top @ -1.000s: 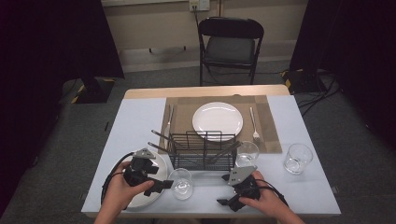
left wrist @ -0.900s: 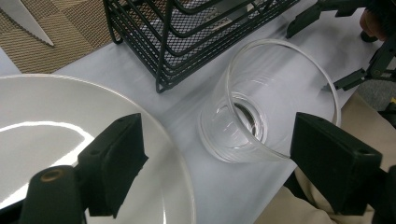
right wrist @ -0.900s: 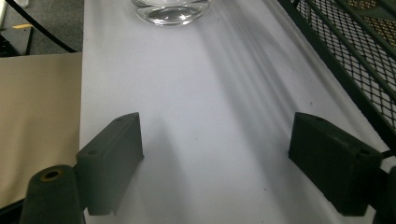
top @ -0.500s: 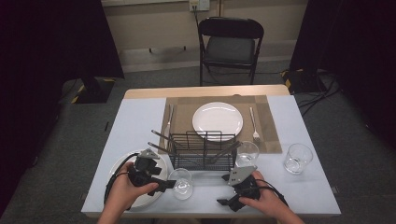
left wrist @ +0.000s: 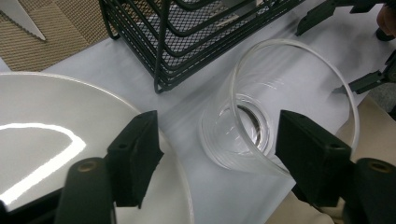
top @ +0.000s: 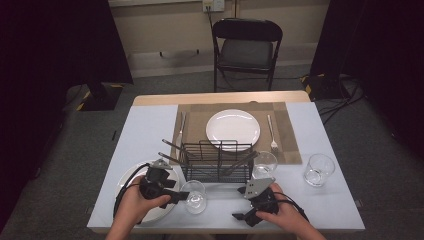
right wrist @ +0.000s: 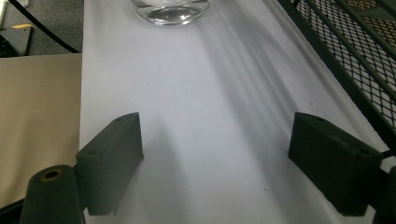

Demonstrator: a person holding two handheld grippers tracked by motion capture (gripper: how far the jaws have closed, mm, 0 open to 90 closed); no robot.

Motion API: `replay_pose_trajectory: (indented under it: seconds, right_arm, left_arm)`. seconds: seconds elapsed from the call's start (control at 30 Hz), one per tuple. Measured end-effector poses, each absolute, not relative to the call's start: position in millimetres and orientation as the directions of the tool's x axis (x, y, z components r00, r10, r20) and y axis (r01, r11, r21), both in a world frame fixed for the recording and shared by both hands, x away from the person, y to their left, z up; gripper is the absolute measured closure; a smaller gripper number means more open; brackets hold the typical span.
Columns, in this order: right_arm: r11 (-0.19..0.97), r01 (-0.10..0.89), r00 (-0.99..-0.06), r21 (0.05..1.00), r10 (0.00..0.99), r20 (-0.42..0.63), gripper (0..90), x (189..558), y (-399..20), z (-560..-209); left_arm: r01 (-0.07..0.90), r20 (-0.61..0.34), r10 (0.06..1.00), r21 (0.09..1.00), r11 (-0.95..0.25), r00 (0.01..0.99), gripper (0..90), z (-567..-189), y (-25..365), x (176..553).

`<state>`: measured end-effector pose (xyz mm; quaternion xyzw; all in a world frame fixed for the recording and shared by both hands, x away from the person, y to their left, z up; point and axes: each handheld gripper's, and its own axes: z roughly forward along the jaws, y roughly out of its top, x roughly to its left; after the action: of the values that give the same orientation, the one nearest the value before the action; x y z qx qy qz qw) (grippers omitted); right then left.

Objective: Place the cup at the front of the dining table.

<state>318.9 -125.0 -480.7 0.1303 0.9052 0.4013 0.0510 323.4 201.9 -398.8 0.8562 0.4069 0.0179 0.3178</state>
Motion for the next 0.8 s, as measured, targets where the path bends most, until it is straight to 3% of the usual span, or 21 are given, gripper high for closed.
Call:
replay_pose_trajectory:
  seconds: [0.37,0.8]
  right_arm:
    - [0.644,0.195,-0.961,0.74,0.278,0.012,16.1,318.7,-125.0,-480.7]
    - [0.644,0.192,-0.961,0.74,0.276,0.009,16.1,318.9,-125.0,-480.8]
  left_arm:
    - [0.677,-0.225,0.698,0.557,-0.481,0.68,31.9,-400.1,198.2,323.5]
    - [0.674,-0.228,0.675,0.521,-0.524,0.702,49.5,-405.1,194.4,320.1]
